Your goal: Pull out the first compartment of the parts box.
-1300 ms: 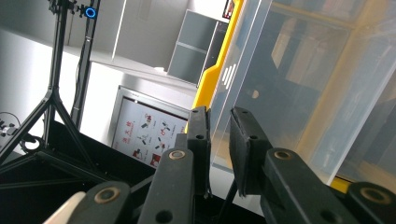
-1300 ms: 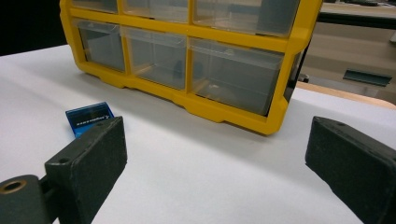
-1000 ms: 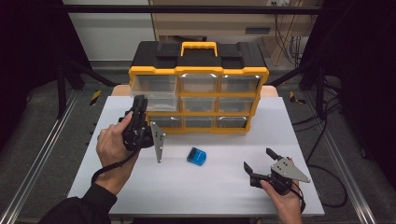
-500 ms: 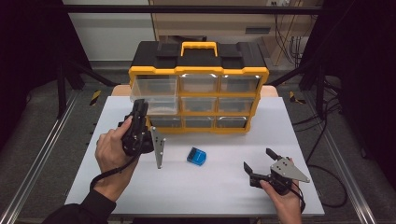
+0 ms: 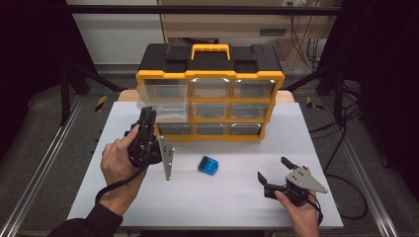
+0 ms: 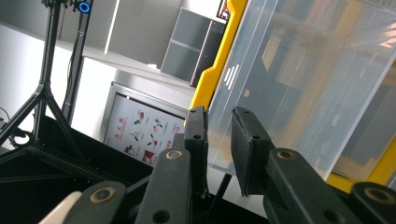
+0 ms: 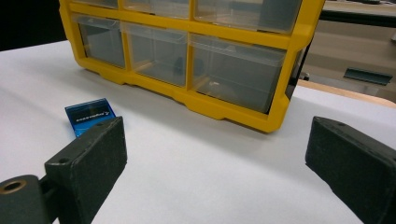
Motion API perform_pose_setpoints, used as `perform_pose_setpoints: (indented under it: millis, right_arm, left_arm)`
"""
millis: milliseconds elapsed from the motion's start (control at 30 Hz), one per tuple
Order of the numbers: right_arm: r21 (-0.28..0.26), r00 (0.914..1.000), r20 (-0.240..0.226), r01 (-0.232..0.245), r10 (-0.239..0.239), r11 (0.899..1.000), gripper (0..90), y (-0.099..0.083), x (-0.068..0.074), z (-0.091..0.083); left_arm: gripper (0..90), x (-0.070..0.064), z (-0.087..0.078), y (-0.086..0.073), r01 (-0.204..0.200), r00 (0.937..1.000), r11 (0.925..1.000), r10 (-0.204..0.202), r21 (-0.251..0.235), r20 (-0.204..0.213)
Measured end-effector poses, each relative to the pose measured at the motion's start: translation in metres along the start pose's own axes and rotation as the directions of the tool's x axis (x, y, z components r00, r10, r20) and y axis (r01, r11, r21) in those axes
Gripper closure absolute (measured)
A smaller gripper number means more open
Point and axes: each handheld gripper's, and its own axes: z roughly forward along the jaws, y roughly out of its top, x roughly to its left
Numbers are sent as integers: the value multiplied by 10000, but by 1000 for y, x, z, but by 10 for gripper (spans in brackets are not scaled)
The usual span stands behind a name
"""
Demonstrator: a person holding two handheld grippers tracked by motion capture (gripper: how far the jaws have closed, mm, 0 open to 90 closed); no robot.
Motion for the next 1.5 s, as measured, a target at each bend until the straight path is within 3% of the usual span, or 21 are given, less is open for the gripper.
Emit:
perform_pose_setpoints:
  millis: [833, 1100, 1300, 1367, 1400, 1500]
  right_arm:
    - [65, 10000, -58, 41, -41, 10000, 56, 0, 1, 0]
    - [166, 9999, -54, 98, -98, 9998, 55, -1, 1, 2]
    - [177, 9997, -61, 222, -221, 9996, 53, 0, 2, 1]
    - [154, 9997, -65, 220, -219, 9996, 52, 0, 3, 0]
    - [166, 9997, -68, 228, -227, 9996, 52, 0, 3, 0]
    - [188, 9996, -58, 270, -269, 9995, 52, 0, 3, 1]
  left_arm:
    - [745, 5, -1, 0, 357, 9988, 9993, -361, 115, 338]
    - [676, 9, 0, -1, 909, 9925, 9958, -912, 68, 816]
    - [532, 14, -1, -1, 1753, 9784, 9845, -1739, -26, 1122]
    - [480, 16, -4, 0, 2068, 9707, 9784, -2042, -73, 1266]
    - [450, 17, -5, 0, 2218, 9660, 9751, -2191, -43, 1374]
    - [381, 20, -7, -1, 2874, 9406, 9578, -2827, 25, 1881]
